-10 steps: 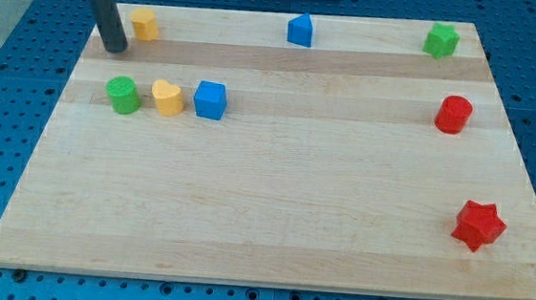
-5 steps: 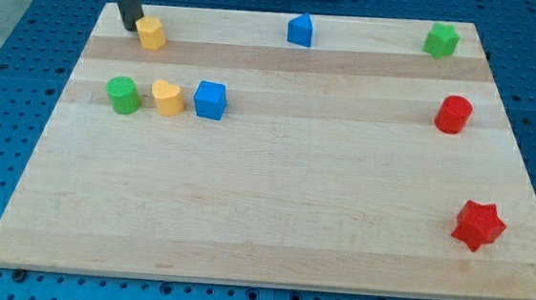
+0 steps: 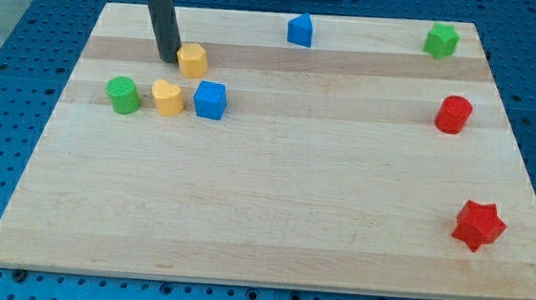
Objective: Place the yellow hexagon into the center of the board
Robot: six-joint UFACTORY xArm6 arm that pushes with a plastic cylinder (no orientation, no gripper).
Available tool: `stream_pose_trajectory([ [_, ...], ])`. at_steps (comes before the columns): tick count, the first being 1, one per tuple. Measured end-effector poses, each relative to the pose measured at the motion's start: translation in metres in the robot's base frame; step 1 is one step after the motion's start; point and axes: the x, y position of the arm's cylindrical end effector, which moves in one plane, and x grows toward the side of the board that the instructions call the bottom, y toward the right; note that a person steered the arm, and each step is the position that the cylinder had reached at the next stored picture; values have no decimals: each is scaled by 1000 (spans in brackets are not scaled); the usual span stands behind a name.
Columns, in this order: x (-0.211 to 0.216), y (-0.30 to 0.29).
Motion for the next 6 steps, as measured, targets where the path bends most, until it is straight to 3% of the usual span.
stream_pose_trajectory([
  [3,13,90],
  [6,3,130],
])
